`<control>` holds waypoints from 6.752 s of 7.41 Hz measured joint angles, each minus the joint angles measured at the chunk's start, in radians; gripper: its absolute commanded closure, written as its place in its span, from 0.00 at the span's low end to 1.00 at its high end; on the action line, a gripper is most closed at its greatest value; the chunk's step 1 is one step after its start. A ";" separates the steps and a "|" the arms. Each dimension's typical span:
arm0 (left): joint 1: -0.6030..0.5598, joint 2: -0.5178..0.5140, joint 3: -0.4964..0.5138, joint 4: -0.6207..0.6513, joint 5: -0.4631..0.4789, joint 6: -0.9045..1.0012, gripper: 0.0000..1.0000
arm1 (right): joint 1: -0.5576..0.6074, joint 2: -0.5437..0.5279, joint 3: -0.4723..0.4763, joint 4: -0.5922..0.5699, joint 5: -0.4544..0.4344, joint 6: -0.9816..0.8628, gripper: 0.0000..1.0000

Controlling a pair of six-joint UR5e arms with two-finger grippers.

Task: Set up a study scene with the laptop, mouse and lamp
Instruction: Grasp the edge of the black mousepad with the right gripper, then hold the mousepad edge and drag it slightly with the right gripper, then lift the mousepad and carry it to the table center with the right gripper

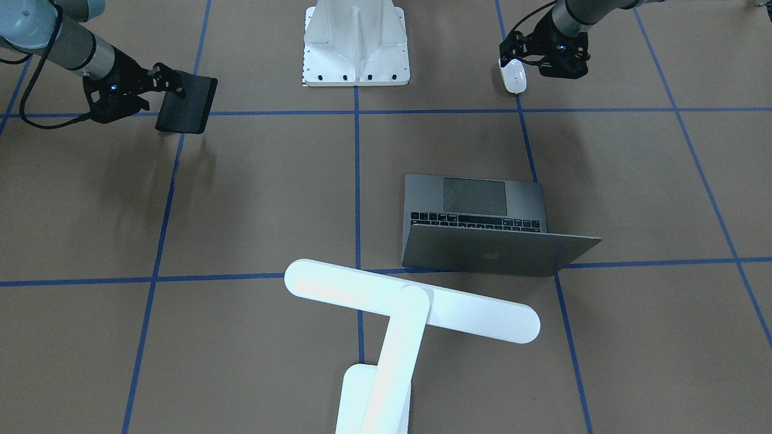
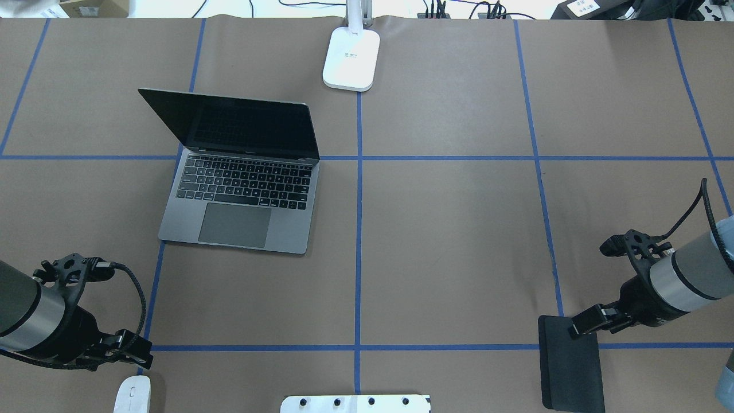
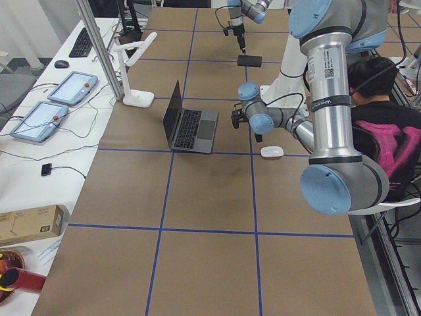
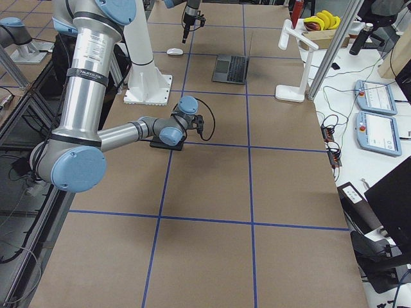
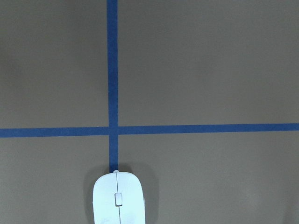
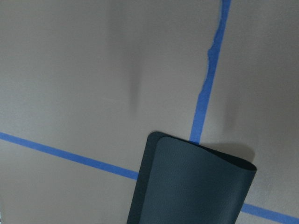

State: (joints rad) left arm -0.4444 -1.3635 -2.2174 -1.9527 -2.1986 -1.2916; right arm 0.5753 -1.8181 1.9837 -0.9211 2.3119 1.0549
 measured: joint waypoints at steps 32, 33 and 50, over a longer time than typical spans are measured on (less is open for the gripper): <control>-0.010 0.005 -0.009 0.000 0.003 0.000 0.05 | -0.052 0.063 -0.055 -0.168 0.000 -0.112 0.86; -0.010 0.006 -0.011 0.000 0.003 0.000 0.06 | -0.049 0.063 -0.055 -0.169 0.000 -0.133 0.87; -0.097 -0.026 -0.023 -0.002 0.021 -0.002 0.00 | 0.351 0.851 -0.017 -1.144 0.087 -0.398 0.88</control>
State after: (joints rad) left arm -0.5414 -1.3891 -2.2405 -1.9546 -2.1772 -1.2937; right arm 0.9265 -0.9667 1.9662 -2.0655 2.3991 0.6571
